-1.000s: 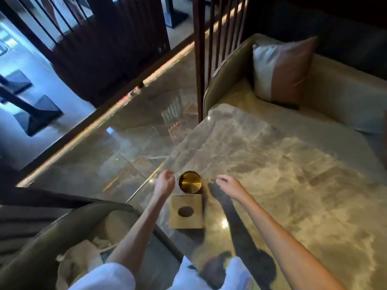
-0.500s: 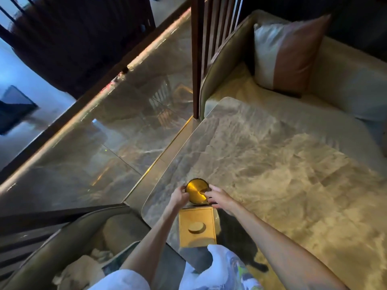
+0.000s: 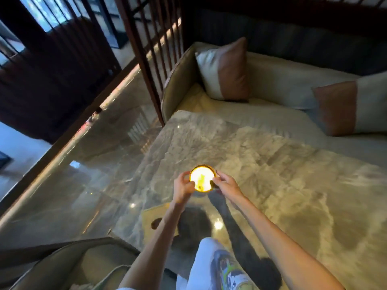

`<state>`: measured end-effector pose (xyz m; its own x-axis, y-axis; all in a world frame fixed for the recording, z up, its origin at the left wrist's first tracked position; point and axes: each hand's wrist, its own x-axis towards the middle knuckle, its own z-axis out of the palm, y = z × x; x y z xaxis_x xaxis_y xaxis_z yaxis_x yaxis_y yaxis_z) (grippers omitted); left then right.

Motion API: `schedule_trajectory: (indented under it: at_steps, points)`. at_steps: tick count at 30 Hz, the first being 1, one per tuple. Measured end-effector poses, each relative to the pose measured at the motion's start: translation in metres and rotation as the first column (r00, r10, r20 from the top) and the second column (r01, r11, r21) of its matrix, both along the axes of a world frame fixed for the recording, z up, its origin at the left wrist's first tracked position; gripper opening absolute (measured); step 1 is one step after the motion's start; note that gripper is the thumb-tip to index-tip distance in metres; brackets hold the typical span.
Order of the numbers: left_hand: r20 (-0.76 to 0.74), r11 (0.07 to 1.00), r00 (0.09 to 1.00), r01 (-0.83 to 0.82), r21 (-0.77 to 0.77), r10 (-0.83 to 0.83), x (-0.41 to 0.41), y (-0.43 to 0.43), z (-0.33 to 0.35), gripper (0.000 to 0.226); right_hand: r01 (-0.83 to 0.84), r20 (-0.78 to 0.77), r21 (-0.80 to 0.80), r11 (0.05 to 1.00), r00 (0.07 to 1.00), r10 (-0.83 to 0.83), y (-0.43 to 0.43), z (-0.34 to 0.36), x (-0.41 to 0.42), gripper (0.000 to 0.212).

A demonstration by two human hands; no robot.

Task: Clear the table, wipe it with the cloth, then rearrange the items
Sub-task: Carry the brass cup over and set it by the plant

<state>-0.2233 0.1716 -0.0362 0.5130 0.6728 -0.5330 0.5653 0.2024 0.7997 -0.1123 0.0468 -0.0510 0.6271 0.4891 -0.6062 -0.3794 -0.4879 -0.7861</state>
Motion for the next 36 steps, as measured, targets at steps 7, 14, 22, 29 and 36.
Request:
schedule_trajectory:
  at_steps: [7,14,22,29,36]
  points:
    - [0.082,0.996,0.996,0.036,-0.077,-0.029,0.032,-0.212,0.038,0.058,0.268,-0.046,0.109,0.957,0.963,-0.264,-0.218,0.031,-0.002,0.038]
    - [0.034,0.932,0.943,0.333,-0.145,-0.331,0.045,-0.375,0.028,0.047,0.495,-0.181,0.071,0.866,0.86,-0.477,-0.417,0.035,-0.026,0.043]
    - [0.12,0.747,0.817,0.567,-0.348,-0.565,0.053,-0.502,-0.008,0.038,0.823,-0.185,-0.076,0.563,0.543,-0.819,-0.551,0.022,-0.073,0.044]
    - [0.088,0.702,0.735,0.67,-0.24,-0.672,0.069,-0.595,0.001,0.031,0.881,-0.266,-0.141,0.451,0.405,-0.875,-0.636,0.018,-0.067,0.047]
    - [-0.132,0.777,0.766,0.621,-0.099,-0.629,0.108,-0.69,-0.054,0.021,0.763,-0.247,-0.167,0.624,0.581,-0.776,-0.738,0.004,-0.01,0.045]
